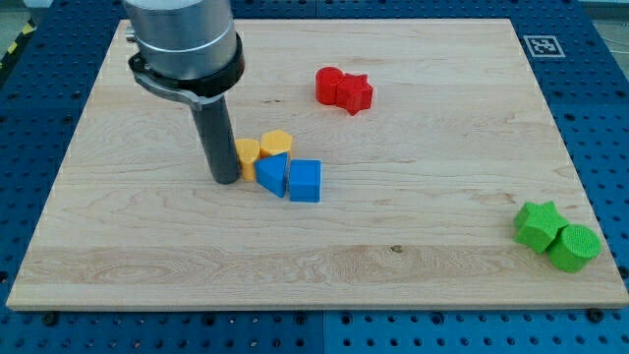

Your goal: Push blue blocks and yellow blocks in a group

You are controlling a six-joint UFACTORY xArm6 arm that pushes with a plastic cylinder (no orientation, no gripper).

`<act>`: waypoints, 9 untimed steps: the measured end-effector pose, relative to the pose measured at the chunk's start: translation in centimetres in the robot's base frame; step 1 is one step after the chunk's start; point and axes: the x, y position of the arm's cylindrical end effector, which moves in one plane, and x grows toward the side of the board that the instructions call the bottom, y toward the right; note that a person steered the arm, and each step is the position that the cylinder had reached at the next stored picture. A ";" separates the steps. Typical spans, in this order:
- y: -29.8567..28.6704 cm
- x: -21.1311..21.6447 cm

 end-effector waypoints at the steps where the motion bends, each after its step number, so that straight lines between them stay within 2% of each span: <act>1: 1.0 -0.3; 2: 0.2 0.2; 3: -1.6 2.8; 5: 1.6 4.2; 8: 3.9 1.7; 9: 4.4 3.0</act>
